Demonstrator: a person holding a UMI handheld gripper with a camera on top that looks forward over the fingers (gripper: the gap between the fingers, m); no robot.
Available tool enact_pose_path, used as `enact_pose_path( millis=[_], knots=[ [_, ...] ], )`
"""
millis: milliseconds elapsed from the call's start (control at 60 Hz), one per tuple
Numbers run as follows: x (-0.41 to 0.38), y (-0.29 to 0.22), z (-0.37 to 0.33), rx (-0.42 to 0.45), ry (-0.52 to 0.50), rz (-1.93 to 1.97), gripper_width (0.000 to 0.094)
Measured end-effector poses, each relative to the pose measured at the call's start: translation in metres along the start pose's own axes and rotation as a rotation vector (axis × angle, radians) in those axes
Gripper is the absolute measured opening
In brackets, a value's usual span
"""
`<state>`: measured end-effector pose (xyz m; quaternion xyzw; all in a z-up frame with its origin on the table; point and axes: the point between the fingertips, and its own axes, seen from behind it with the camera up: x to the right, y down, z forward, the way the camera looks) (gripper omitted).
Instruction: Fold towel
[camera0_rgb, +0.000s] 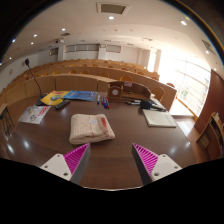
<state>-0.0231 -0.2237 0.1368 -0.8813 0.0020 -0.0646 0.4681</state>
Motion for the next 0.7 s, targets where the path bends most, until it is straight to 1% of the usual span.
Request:
enact_pose_path(
  millis=[183, 383, 483, 700],
  knots=[
    [-0.031, 0.034, -0.085, 0.003, 0.012, -0.01, 0.0851],
    [-0.053, 0.061, -0.148, 0.009, 0.026, -0.029, 0.0848],
    [-0.057, 0.064, -0.169, 0.02, 0.029, -0.024, 0.085],
    [-0.063, 0.051, -0.188, 0.066, 0.042, -0.025, 0.0846]
  ],
)
